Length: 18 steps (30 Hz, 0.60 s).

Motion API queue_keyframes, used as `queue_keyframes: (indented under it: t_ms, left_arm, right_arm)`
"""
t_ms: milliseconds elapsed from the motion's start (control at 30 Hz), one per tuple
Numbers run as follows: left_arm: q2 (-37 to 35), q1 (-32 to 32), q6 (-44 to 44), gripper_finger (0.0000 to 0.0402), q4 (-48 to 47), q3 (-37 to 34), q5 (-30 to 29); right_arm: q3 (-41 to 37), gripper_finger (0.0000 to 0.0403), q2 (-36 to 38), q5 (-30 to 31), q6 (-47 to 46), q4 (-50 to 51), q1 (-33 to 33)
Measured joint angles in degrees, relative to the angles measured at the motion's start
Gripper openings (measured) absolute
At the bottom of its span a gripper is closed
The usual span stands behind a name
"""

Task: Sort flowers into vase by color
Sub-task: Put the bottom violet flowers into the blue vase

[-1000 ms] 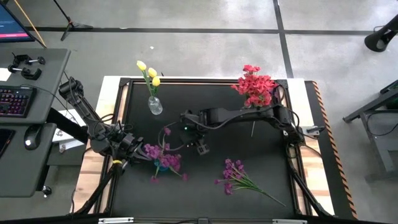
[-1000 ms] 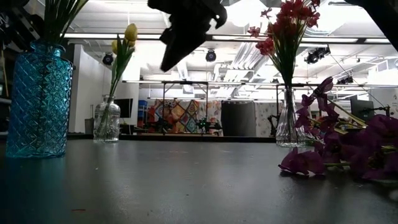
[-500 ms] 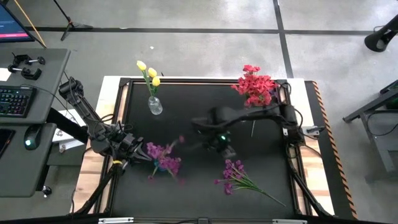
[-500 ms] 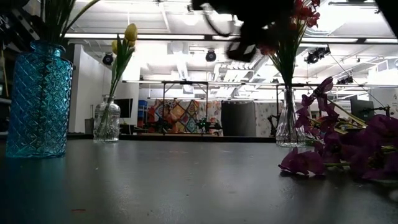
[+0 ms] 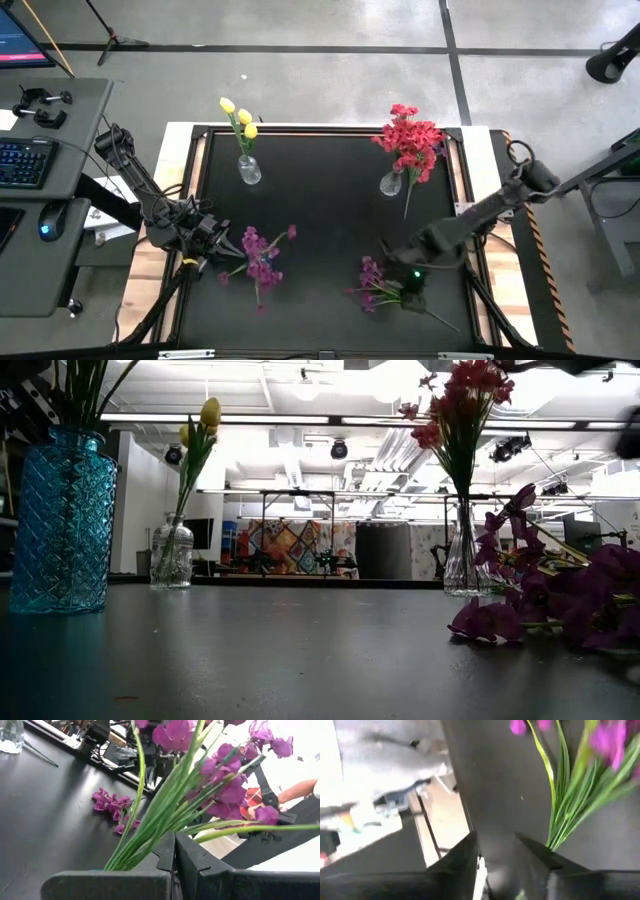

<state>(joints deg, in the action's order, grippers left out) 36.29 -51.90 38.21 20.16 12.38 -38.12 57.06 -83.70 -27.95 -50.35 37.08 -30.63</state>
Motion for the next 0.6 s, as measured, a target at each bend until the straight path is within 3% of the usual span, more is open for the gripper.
queue_keyframes:
  t_ms: [133,333,433,600]
  left_arm:
    - [0.00,0.00,0.12,0.0000,0.00,0.00,-0.34]
    - [0.00,0.00,0.71,0.0000,0.00,0.00,-2.62]
    - [0.00,0.00,0.73,0.0000,0.02,0.00,-3.95]
    - [0.02,0.00,2.09,0.0000,0.01,0.00,-4.71]
  right_arm:
    - [-4.86,0.0176,2.22,7.52,-11.35,-5.30,-6.06]
    - [-6.29,0.0277,0.42,17.19,-13.90,-2.01,-10.37]
    - [-6.30,0.0296,-2.10,19.07,-13.87,0.39,-11.09]
    - [-6.30,0.0293,-6.80,20.98,-13.86,-1.33,-11.17]
